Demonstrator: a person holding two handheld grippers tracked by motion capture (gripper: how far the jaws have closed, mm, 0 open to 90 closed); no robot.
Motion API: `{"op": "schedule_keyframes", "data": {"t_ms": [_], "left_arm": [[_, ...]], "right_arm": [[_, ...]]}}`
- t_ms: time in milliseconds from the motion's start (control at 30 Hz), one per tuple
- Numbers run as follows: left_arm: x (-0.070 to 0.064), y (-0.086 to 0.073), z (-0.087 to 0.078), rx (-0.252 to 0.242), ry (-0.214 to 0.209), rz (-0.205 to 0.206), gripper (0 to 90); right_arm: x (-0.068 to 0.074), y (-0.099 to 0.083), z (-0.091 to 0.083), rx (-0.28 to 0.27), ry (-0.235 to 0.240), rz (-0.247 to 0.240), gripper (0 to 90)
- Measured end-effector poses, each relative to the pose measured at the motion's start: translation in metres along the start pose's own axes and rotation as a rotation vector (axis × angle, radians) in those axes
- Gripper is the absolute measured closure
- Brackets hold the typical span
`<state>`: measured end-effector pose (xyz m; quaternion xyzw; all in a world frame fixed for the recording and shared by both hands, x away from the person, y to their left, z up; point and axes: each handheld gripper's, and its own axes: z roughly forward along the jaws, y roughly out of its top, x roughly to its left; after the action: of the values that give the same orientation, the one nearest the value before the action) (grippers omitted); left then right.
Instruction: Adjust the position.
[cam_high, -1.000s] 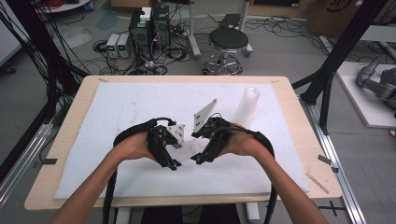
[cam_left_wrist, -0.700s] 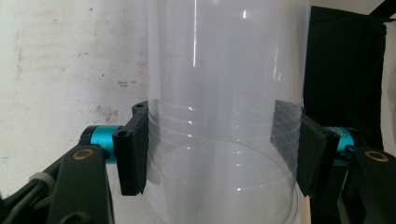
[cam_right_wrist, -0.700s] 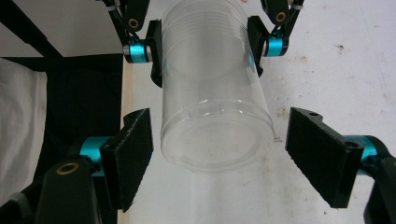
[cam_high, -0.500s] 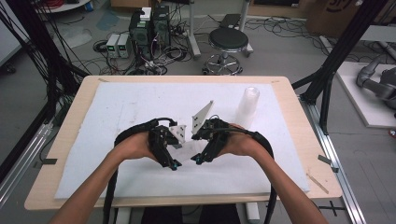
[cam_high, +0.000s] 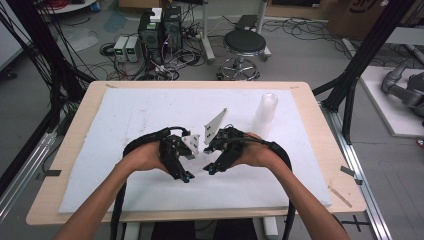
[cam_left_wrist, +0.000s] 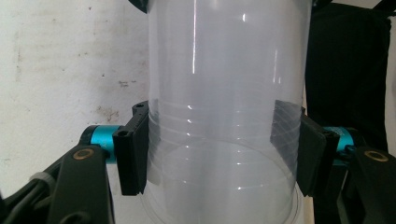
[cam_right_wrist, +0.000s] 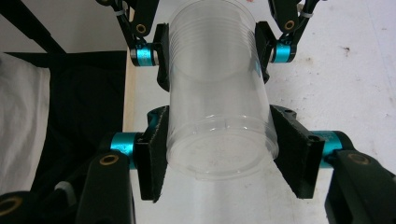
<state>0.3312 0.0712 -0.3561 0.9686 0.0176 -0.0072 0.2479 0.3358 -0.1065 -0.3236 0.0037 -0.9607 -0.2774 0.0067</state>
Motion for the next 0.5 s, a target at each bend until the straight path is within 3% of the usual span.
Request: {"op": "schedule_keyframes", "data": {"t_ms": [167,300,500], "left_arm": [[0.0010,0.0004,0.0008,-0.007,0.004,-0.018,28.5],[0.0043,0.0004,-0.0010,-0.045,-0.005,-0.050,6.8],[0.0035,-0.0002,-0.0029,-0.063,0.005,-0.040,5.6]], "right_arm": [[-0.0003,-0.0008,-0.0012,0.000,-0.005,0.007,42.0],[-0.0007,-0.0019,-0.0010,0.004,-0.002,0.019,42.2],[-0.0019,-0.0042,-0.0016,-0.004,-0.006,0.025,42.4]]}}
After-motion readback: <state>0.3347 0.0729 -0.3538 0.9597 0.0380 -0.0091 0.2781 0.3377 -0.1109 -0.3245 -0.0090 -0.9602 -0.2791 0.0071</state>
